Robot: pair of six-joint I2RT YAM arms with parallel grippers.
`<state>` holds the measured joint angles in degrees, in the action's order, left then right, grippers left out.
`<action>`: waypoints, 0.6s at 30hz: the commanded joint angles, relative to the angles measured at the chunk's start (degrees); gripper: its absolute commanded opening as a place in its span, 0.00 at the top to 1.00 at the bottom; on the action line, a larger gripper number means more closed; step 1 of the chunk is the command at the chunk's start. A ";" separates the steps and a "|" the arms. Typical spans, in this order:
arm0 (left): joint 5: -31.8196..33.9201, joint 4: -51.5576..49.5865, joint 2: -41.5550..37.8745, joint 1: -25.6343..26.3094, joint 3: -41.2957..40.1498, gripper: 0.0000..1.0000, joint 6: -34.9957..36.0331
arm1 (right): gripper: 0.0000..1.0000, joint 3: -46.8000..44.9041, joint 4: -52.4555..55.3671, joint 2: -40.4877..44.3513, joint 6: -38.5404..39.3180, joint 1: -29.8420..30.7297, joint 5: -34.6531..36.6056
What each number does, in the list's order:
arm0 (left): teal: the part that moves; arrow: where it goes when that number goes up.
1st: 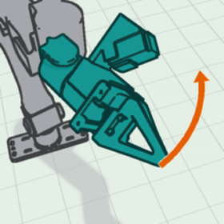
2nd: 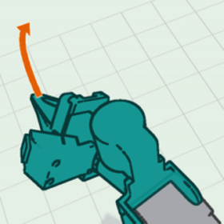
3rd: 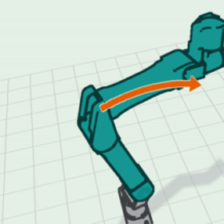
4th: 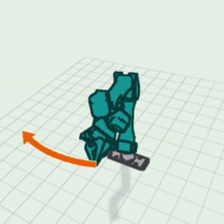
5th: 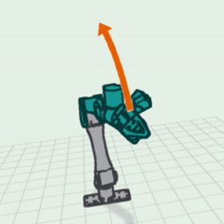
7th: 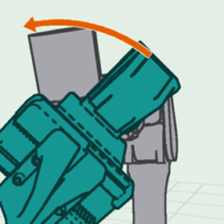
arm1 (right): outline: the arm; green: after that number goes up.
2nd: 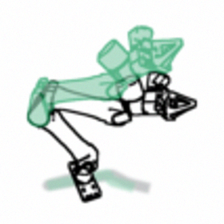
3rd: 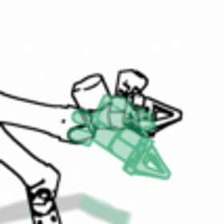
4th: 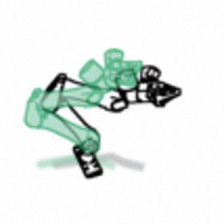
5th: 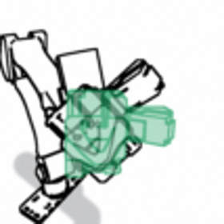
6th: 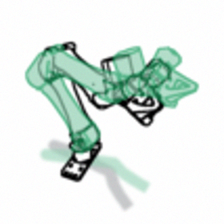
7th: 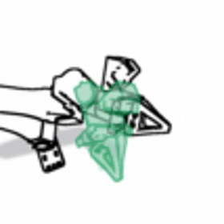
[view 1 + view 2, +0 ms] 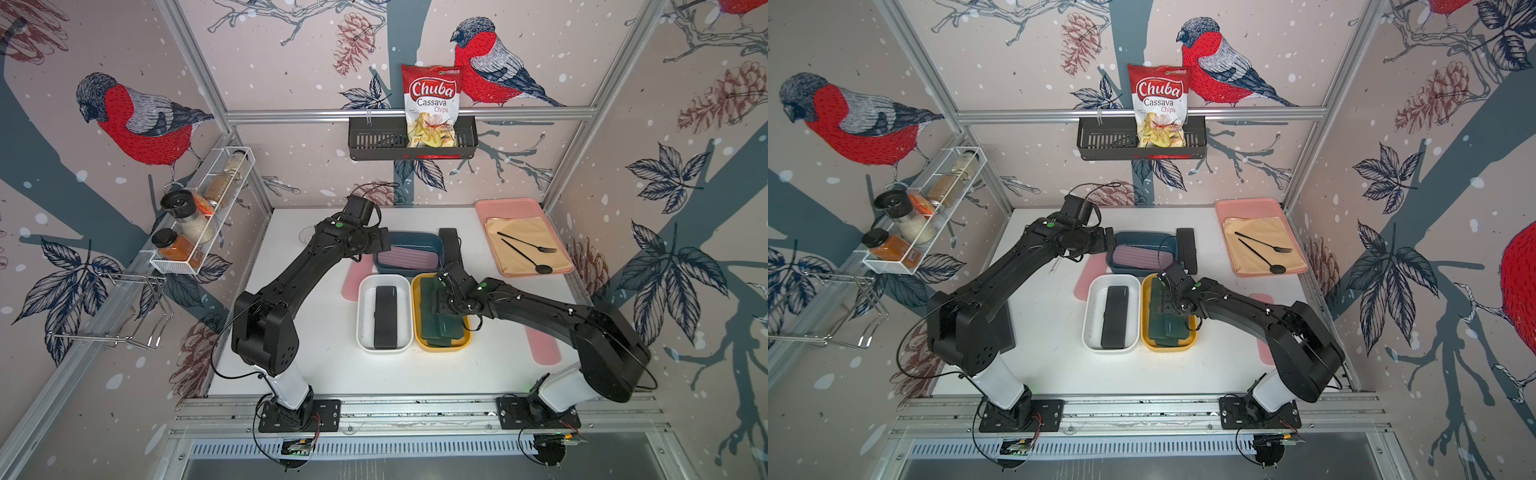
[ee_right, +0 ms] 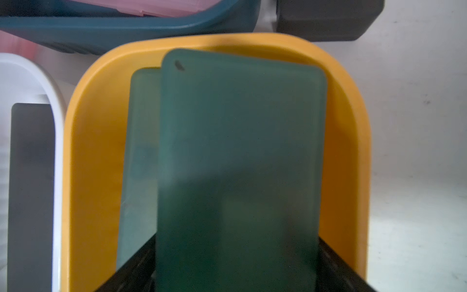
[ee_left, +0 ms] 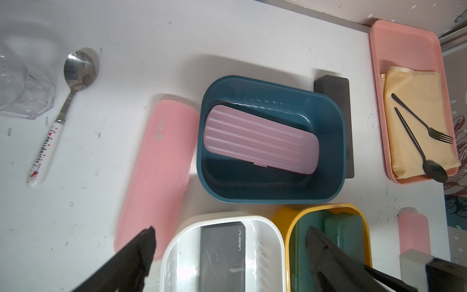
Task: Place the pencil cases by color into the storage box
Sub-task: Place the pencil case at the storage box.
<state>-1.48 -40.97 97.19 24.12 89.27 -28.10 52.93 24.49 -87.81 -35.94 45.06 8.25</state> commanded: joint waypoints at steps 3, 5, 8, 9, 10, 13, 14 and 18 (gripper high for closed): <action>-0.46 1.58 0.02 -0.17 0.13 0.04 0.77 | 0.09 0.36 3.91 -0.28 0.78 0.12 0.85; -0.41 1.47 -0.01 -0.21 0.11 0.04 0.77 | 0.08 0.75 4.40 -0.11 0.86 0.11 1.12; -0.46 1.47 0.02 -0.21 0.02 0.04 0.81 | 0.07 1.59 5.31 -0.04 1.05 0.12 1.61; -0.46 1.47 0.02 -0.21 0.02 0.04 0.82 | 0.07 1.88 5.49 0.01 1.13 0.09 1.68; -0.39 1.46 -0.02 -0.21 -0.05 0.04 0.77 | 0.06 2.23 5.80 0.02 1.21 0.09 1.79; -0.28 1.41 0.02 -0.21 -0.15 0.04 0.77 | 0.06 3.27 6.81 0.26 1.39 0.12 2.24; -0.25 1.27 0.00 -0.21 -0.19 0.04 0.80 | 0.06 3.62 7.09 0.36 1.46 0.08 2.33; 0.16 1.12 0.11 -0.30 -0.67 0.04 0.82 | 0.06 4.70 8.26 0.76 1.67 0.10 3.08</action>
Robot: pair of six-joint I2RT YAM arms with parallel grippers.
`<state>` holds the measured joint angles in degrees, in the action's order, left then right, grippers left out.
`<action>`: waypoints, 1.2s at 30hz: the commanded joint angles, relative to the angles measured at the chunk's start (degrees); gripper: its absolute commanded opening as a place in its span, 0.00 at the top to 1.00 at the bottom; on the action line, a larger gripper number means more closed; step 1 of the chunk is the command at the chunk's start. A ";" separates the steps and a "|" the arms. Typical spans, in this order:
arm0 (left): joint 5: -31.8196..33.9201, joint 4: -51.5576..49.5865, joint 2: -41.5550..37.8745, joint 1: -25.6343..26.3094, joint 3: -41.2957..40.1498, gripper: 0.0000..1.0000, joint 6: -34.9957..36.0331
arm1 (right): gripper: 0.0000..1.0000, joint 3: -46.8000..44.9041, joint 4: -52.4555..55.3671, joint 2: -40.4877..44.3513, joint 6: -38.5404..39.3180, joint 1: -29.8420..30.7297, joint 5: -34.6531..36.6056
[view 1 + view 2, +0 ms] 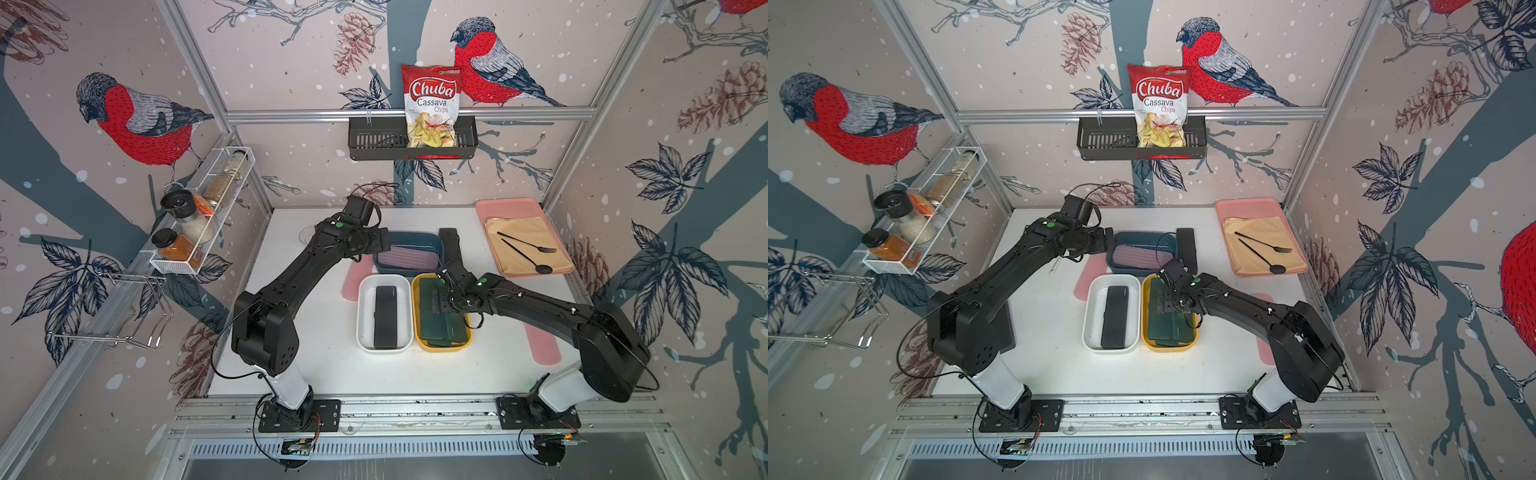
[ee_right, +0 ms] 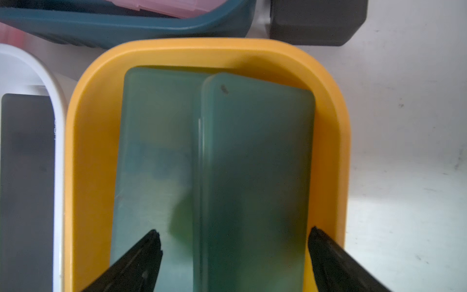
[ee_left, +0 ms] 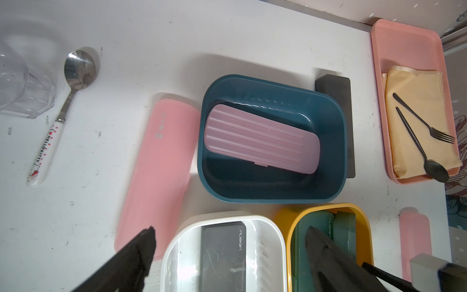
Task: Place the pencil cases by color into the storage box
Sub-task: Place the pencil case at the storage box, then pick up the pencil case from the center of the board.
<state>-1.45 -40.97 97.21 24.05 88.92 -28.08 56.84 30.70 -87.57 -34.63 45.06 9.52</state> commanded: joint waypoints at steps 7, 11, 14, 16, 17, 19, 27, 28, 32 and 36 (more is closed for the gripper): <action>0.00 1.23 0.24 -1.06 -1.64 0.04 1.22 | 0.05 2.96 3.69 0.82 0.95 0.11 2.57; -0.26 1.09 0.91 -2.39 -2.09 0.04 3.22 | 0.05 4.23 4.10 0.78 1.41 -0.05 2.81; -1.19 1.11 1.84 -4.15 -2.26 0.04 5.83 | 0.05 4.85 4.12 0.79 1.58 -0.06 2.72; -2.36 1.08 2.73 -5.46 -2.35 0.04 7.58 | 0.05 5.03 4.13 0.80 1.59 -0.17 2.62; -2.95 0.94 3.23 -6.13 -2.35 0.04 8.53 | 0.05 4.98 4.11 0.74 1.59 -0.17 2.53; -3.80 0.55 4.23 -7.22 -2.39 0.04 10.14 | 0.05 5.12 4.22 0.76 1.59 -0.23 2.52; -5.41 1.09 8.17 -9.99 -3.05 0.04 15.13 | 0.04 5.26 4.34 0.78 1.69 -0.76 2.35; -5.54 1.17 8.84 -10.20 -2.95 0.04 15.66 | 0.04 5.37 4.44 0.67 1.80 -0.85 2.36; -5.66 1.47 11.12 -10.52 -2.62 0.04 17.05 | 0.04 5.61 4.38 0.62 1.90 -1.11 2.35; -5.50 1.88 12.94 -10.52 -2.36 0.03 18.09 | 0.04 5.54 4.42 0.47 1.84 -1.37 2.26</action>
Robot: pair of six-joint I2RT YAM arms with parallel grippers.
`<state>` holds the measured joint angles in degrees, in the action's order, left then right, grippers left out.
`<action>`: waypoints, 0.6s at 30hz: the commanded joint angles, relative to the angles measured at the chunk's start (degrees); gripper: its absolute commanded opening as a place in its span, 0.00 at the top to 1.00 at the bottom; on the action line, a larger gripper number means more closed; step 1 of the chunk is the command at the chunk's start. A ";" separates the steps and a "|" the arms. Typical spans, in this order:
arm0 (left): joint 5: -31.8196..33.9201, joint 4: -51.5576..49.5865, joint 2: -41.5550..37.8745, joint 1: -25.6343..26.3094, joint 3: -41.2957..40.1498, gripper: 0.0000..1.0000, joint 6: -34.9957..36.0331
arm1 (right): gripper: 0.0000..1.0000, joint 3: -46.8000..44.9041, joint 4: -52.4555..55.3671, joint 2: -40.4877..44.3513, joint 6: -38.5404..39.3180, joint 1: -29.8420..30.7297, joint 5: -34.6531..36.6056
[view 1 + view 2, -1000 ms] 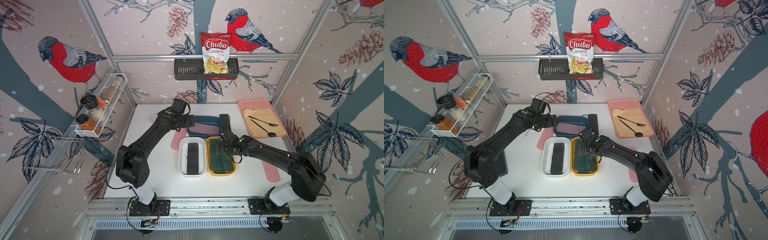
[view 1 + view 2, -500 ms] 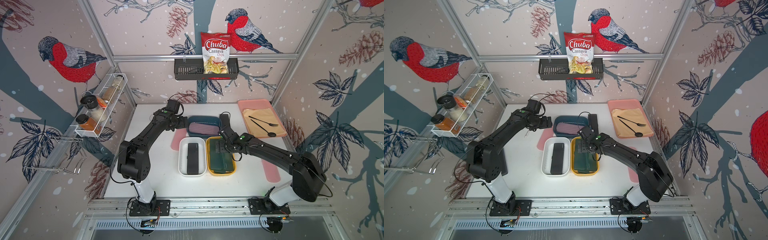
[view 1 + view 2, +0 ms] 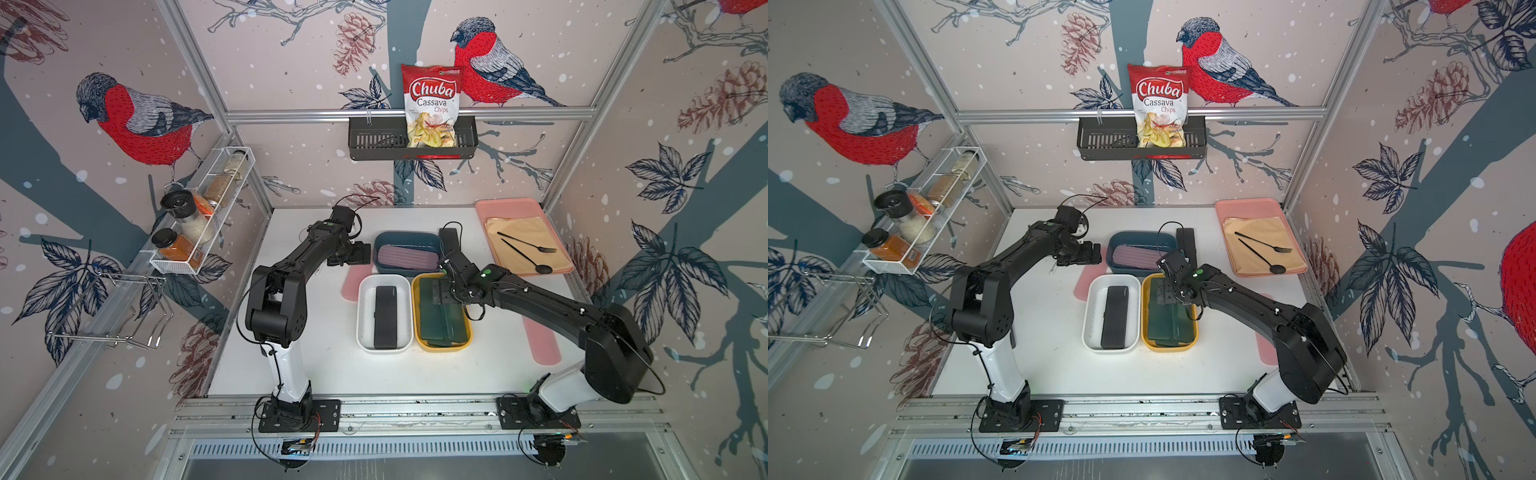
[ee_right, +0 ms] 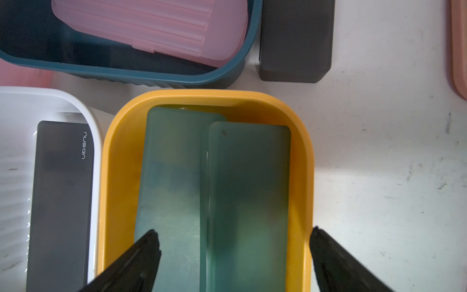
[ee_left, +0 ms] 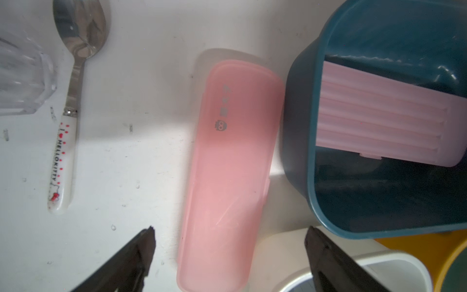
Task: Place the pencil cases by color into the storage box
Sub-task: Pick up the pencil case from the center of the board.
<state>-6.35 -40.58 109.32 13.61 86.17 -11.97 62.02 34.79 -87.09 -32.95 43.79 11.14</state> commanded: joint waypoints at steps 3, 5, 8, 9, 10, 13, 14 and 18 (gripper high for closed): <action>-0.68 2.08 2.01 -0.08 0.49 0.04 2.30 | 0.04 0.38 0.31 -0.05 0.17 -0.32 0.56; -1.15 2.62 2.60 -0.07 0.49 0.04 2.36 | 0.04 0.38 0.20 -0.18 0.16 -0.29 0.49; -1.82 3.24 3.56 -0.08 0.62 0.04 2.39 | 0.04 0.43 0.11 -0.34 0.25 -0.54 0.38; -1.87 3.44 3.90 -0.08 0.71 0.04 2.39 | 0.04 0.47 0.09 -0.36 0.29 -0.65 0.29; -1.91 3.61 4.21 -0.10 0.68 0.04 2.39 | 0.04 0.47 0.02 -0.52 0.34 -0.70 0.26; -1.56 4.14 5.15 -0.08 0.75 0.04 2.39 | 0.04 0.69 -0.05 -0.71 0.60 -0.89 0.07; -1.50 4.20 5.43 -0.12 0.80 0.04 2.39 | 0.04 0.81 -0.07 -0.77 0.73 -0.94 -0.05; -0.65 4.46 6.76 -0.07 1.18 0.04 2.52 | 0.04 1.46 0.07 -1.30 1.13 -1.11 -0.22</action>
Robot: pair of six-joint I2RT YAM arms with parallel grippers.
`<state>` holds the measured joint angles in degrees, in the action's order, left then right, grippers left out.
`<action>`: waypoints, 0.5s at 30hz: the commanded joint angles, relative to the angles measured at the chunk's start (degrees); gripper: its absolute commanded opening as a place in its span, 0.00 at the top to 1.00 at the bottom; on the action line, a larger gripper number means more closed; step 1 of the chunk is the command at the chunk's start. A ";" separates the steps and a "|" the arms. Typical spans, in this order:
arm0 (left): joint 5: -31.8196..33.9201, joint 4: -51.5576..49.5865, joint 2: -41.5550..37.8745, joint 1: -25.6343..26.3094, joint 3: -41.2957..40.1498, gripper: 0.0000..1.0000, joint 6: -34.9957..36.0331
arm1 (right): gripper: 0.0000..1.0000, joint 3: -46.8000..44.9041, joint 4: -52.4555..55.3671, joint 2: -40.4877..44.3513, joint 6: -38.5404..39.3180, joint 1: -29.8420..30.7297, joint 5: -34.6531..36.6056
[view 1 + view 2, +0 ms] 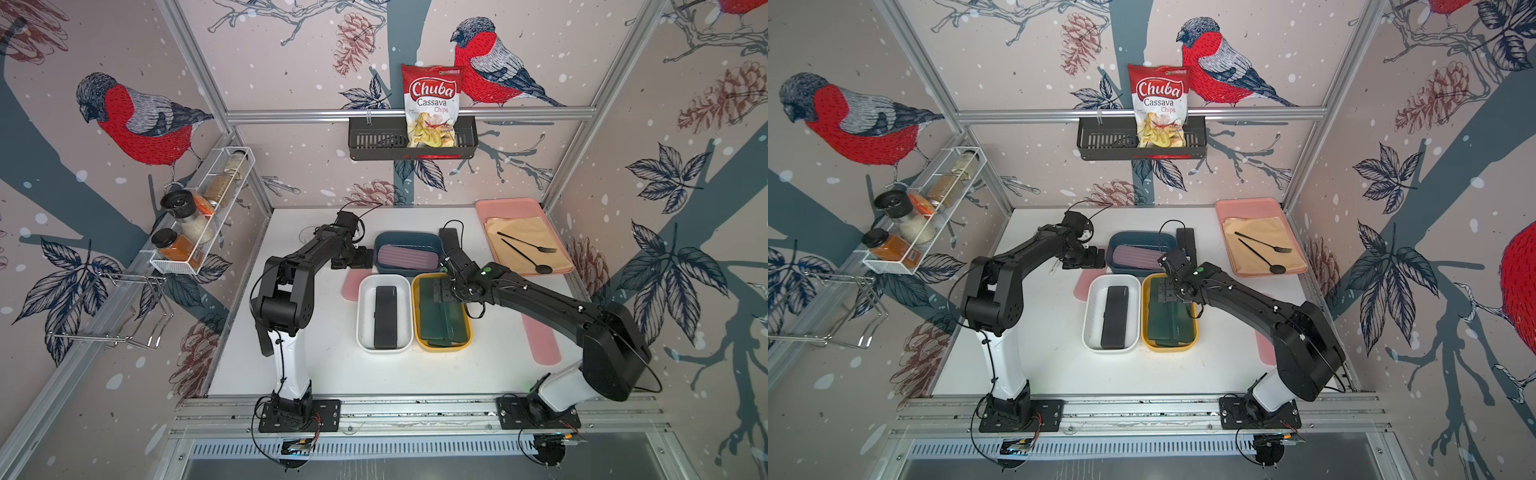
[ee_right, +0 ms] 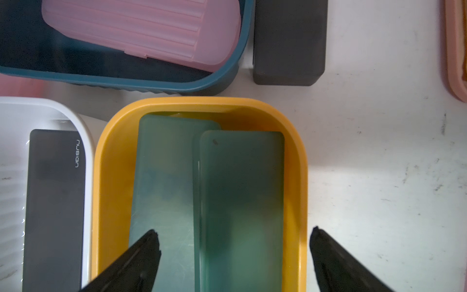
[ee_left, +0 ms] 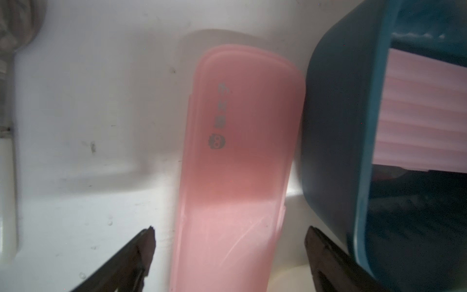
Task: Place the pencil cases by color into the storage box
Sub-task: Pick up the pencil case from the center of the board.
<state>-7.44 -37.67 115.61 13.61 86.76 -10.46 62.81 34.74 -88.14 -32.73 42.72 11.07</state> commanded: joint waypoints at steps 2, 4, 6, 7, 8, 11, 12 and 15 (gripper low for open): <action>0.67 1.59 1.00 -0.09 0.73 0.04 1.13 | 0.04 0.96 0.09 -0.53 1.08 -0.09 -0.25; 0.67 1.64 1.57 -0.10 1.02 0.04 1.14 | 0.04 1.17 -0.02 -0.69 1.18 -0.18 -0.35; 0.39 1.64 1.99 -0.12 1.22 0.03 1.19 | 0.04 1.33 0.00 -0.98 1.24 -0.27 -0.50; 0.25 1.68 2.15 -0.08 1.30 0.03 1.29 | 0.04 1.35 -0.10 -1.08 1.30 -0.28 -0.56; 0.07 1.73 2.33 -0.07 1.40 0.04 1.30 | 0.04 1.44 -0.05 -1.16 1.35 -0.32 -0.60; -0.22 1.88 2.85 -0.08 1.48 0.04 1.30 | 0.04 1.78 -0.28 -1.57 1.44 -0.38 -0.75; -0.29 1.83 3.11 -0.07 1.56 0.04 1.32 | 0.04 1.96 -0.29 -1.71 1.49 -0.36 -0.77; -0.30 1.96 3.73 -0.09 1.55 0.04 1.32 | 0.04 2.62 -0.29 -2.19 1.66 -0.44 -0.91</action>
<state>-7.33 -36.53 118.93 13.61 87.94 -10.09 64.62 34.70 -90.04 -31.44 42.30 10.37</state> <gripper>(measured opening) 0.964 0.963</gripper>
